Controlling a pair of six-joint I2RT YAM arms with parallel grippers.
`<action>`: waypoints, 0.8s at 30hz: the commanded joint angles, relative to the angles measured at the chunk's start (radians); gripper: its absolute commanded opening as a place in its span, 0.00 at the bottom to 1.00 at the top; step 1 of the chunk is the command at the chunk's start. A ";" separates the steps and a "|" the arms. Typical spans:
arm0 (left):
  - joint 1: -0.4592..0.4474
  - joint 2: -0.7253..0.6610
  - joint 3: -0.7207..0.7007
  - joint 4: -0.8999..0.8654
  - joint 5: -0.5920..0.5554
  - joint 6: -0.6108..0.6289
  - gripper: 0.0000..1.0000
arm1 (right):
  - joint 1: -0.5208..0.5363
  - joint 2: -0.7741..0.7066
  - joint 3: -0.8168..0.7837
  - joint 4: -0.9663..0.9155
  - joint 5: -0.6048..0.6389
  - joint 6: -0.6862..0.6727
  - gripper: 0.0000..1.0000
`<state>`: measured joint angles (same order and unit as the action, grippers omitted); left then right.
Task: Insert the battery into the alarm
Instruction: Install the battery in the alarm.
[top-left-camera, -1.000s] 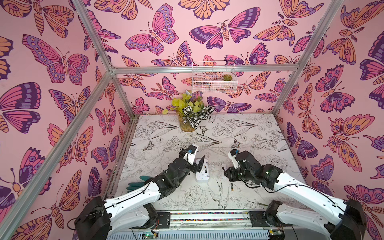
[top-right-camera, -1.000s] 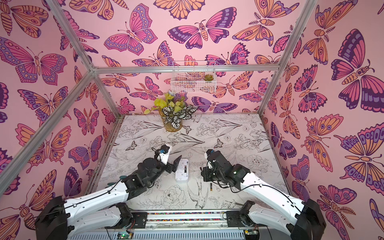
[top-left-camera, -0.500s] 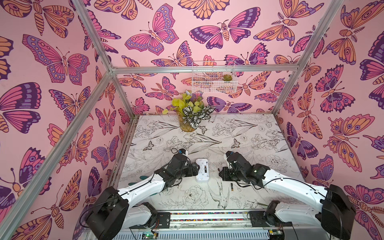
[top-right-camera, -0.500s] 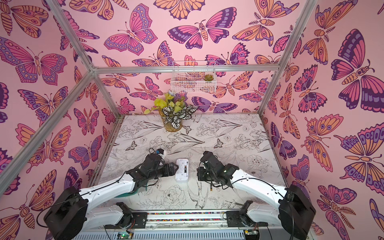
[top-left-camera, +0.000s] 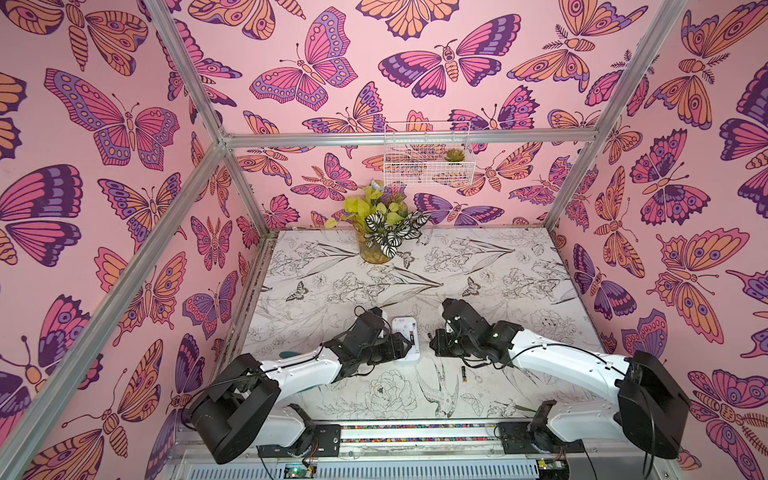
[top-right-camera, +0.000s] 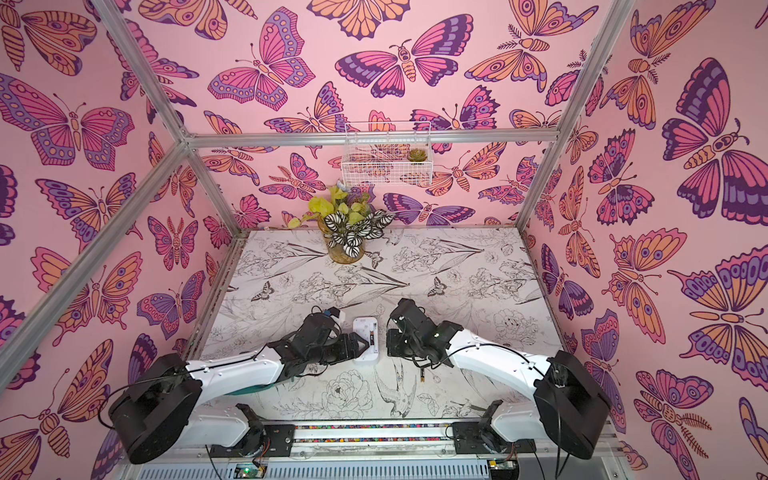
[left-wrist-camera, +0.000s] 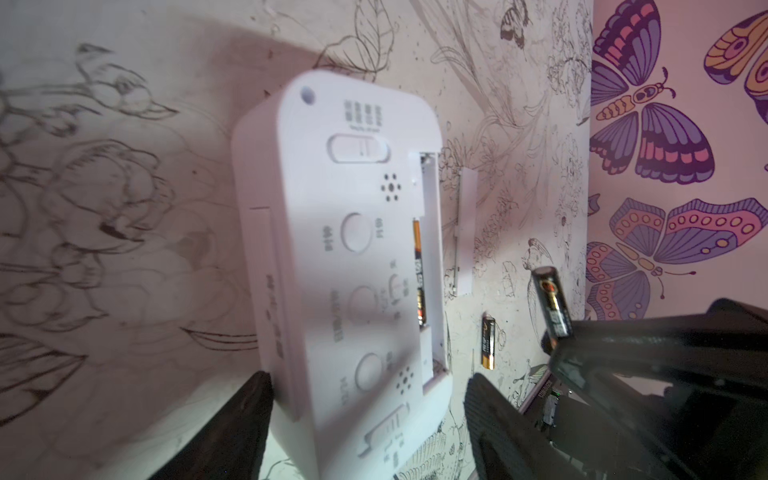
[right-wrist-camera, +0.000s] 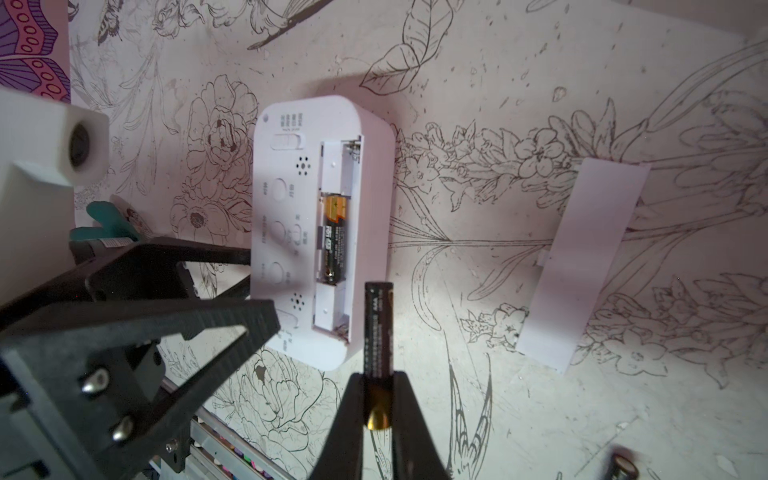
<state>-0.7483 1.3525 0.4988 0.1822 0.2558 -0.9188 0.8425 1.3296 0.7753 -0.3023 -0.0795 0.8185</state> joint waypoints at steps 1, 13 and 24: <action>-0.036 0.016 0.006 0.071 0.010 -0.039 0.75 | 0.007 0.008 0.041 -0.023 0.043 -0.022 0.00; 0.008 -0.062 -0.035 -0.023 -0.110 -0.033 0.70 | 0.007 0.098 0.127 -0.064 0.023 -0.086 0.00; 0.073 0.008 0.010 -0.020 -0.087 -0.021 0.69 | 0.009 0.258 0.238 -0.104 0.033 -0.112 0.00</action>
<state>-0.6868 1.3411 0.4915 0.1822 0.1825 -0.9573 0.8452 1.5589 0.9733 -0.3656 -0.0559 0.7277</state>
